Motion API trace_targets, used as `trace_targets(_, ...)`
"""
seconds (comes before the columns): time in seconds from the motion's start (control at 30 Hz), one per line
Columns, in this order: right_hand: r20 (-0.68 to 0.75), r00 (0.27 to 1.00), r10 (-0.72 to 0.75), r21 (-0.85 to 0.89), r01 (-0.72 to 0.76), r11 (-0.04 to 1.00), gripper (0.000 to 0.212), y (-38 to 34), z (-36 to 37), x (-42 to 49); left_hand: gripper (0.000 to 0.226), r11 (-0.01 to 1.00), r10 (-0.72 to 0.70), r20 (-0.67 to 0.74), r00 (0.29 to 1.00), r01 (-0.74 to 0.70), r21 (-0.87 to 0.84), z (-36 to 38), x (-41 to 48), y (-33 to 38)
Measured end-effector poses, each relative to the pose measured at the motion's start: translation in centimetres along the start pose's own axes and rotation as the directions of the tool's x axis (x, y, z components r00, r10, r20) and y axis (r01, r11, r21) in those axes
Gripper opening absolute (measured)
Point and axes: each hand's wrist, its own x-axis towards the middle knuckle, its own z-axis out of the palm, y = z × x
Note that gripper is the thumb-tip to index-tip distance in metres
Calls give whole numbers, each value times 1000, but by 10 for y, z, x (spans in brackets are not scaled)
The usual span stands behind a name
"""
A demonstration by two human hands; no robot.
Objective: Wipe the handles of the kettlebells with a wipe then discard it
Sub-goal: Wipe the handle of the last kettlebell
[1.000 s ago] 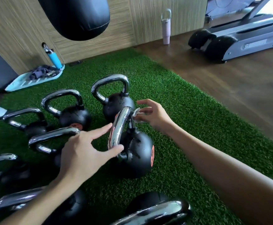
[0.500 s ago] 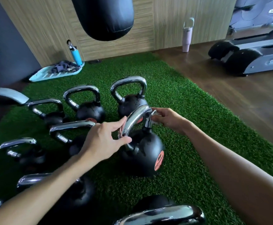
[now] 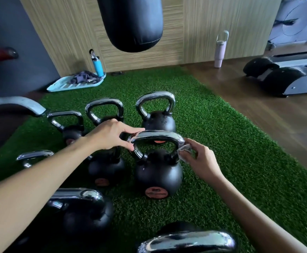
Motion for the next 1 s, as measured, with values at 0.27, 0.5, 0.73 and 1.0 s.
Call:
trace_targets(0.27,61,998,26,82,-31,996,13,-1,-36,15,59,969,-39,-405,913,-65,-240,13,-34,22)
trace_targets(0.5,21,993,115,84,-117,990,12,-13,-39,74,33,987,-40,-432,901,-31,-155,-34,9,46)
trace_targets(0.73,168,978,124,-46,-118,992,15,-48,-21,157,17,992,-112,-116,987,118,48,-74,84,6)
trace_targets(1.0,-45,972,231,-21,-232,972,34,-47,-1,220,53,979,-159,-56,986,165,119,-90,182,-28)
